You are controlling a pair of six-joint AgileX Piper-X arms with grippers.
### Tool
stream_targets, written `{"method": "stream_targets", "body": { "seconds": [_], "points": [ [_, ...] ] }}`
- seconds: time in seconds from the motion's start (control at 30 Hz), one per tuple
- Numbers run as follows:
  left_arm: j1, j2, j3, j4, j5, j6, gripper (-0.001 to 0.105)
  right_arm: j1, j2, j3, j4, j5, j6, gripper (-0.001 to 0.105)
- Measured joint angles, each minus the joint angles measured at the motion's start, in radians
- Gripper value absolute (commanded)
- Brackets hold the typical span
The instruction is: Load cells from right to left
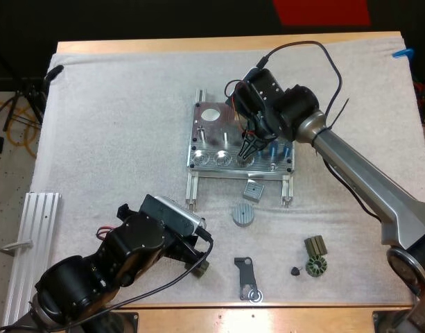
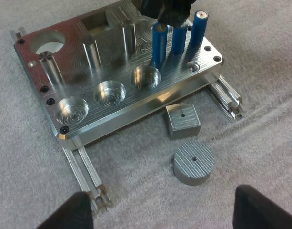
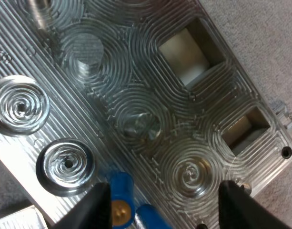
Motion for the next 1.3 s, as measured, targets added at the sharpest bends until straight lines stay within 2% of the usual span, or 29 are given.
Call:
{"method": "stream_targets", "body": {
  "seconds": [0.47,0.6,1.3],
  "points": [
    [0.000,0.000,0.000,0.000,0.000,0.000,0.062,0.000,0.048,0.028,0.022,0.052,0.000,0.050],
    [0.000,0.000,0.000,-0.001,0.000,0.000,0.062,0.000,0.050,0.029,0.024,0.102,-0.011,0.050],
    [0.000,0.000,0.000,-0.002,0.000,0.015,0.062,-0.011,-0.007,0.029,-0.038,0.129,-0.008,0.050]
  ]
}}
